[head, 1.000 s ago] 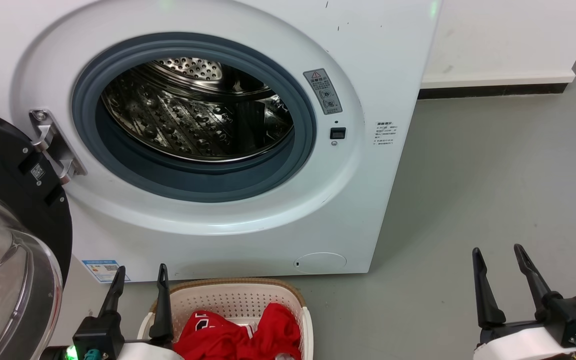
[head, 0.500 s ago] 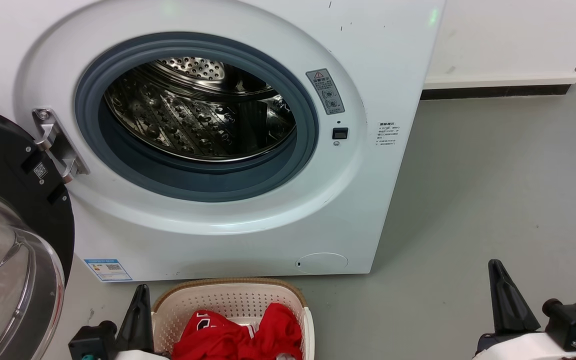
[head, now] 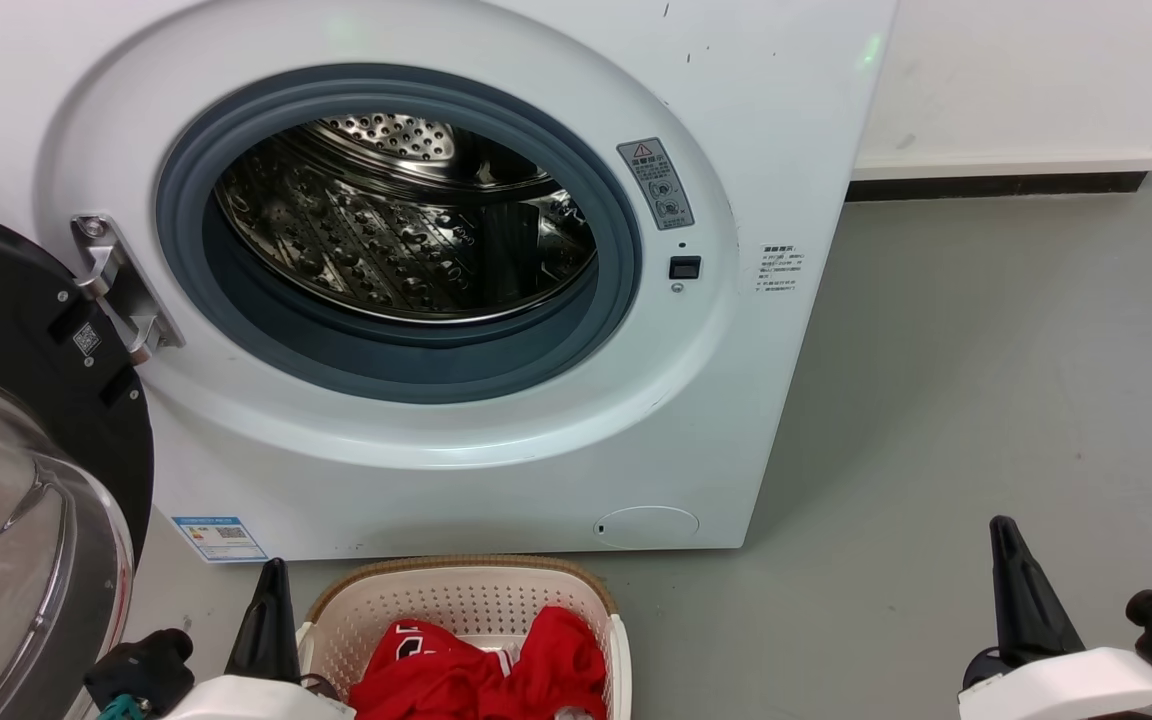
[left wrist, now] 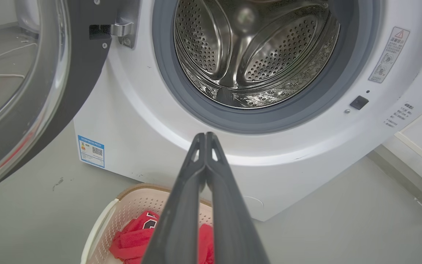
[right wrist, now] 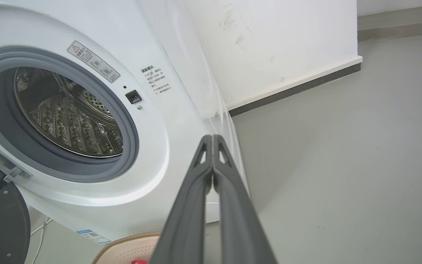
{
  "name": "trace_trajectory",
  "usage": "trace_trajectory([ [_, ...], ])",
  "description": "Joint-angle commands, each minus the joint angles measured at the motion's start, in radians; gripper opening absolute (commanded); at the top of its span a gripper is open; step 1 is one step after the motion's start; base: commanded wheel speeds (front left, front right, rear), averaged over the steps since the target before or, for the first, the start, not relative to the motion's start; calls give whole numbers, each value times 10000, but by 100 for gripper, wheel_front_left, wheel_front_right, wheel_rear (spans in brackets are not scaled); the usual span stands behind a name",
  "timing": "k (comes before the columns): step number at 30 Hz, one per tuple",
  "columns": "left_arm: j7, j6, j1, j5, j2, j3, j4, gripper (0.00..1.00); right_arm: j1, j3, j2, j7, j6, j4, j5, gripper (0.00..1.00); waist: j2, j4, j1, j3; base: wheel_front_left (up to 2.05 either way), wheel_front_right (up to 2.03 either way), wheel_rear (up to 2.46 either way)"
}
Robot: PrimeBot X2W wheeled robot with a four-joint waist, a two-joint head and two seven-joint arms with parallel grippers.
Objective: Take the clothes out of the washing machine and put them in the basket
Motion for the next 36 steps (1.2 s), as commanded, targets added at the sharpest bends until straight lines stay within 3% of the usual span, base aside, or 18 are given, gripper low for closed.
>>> trace_trajectory([
  [1, 70, -60, -287, -419, 15, 36, -109, 0, -345, 2, -86, 68, -1, -100, 462, 0, -1, 5, -1, -1, 0, 0, 0],
  [36, 1259, -374, -947, -5349, 16, 261, 203, 0, -928, -109, -172, 1203, -3, 290, 5599, 0, -1, 141, -1, -31, 0, 0, 0],
])
